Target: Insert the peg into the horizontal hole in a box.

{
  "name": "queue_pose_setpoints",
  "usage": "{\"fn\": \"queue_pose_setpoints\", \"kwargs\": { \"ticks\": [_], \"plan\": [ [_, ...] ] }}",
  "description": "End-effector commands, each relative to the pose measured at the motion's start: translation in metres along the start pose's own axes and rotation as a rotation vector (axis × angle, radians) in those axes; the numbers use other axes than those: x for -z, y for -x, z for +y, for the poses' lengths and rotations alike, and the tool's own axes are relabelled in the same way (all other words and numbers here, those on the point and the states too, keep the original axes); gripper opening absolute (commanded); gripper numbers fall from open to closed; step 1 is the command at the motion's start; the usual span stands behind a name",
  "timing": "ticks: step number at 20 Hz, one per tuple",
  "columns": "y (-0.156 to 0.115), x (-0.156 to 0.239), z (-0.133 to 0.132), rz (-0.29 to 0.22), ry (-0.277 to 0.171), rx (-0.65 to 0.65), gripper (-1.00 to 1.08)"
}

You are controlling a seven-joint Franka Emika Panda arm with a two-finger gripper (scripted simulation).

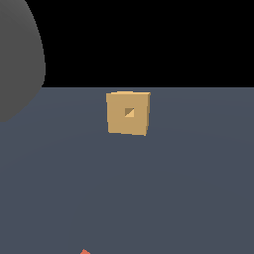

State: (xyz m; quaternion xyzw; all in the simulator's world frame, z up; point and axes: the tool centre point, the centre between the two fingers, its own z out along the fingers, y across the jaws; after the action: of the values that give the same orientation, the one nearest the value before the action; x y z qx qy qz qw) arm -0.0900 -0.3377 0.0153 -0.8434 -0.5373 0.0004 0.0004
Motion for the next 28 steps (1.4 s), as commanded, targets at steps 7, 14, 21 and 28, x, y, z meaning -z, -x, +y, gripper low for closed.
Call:
{"fn": "queue_pose_setpoints", "kwargs": {
  "ticks": [7,14,21,28],
  "plan": [
    [-0.048,0.01,-0.009,0.001,0.001,0.026,-1.0],
    [-0.131,0.026,-0.029,0.0,0.001,0.069,-1.0],
    [-0.234,0.046,-0.058,0.0,0.001,0.123,-1.0],
    [-0.324,0.065,-0.087,-0.001,0.002,0.17,-1.0]
  ]
}}
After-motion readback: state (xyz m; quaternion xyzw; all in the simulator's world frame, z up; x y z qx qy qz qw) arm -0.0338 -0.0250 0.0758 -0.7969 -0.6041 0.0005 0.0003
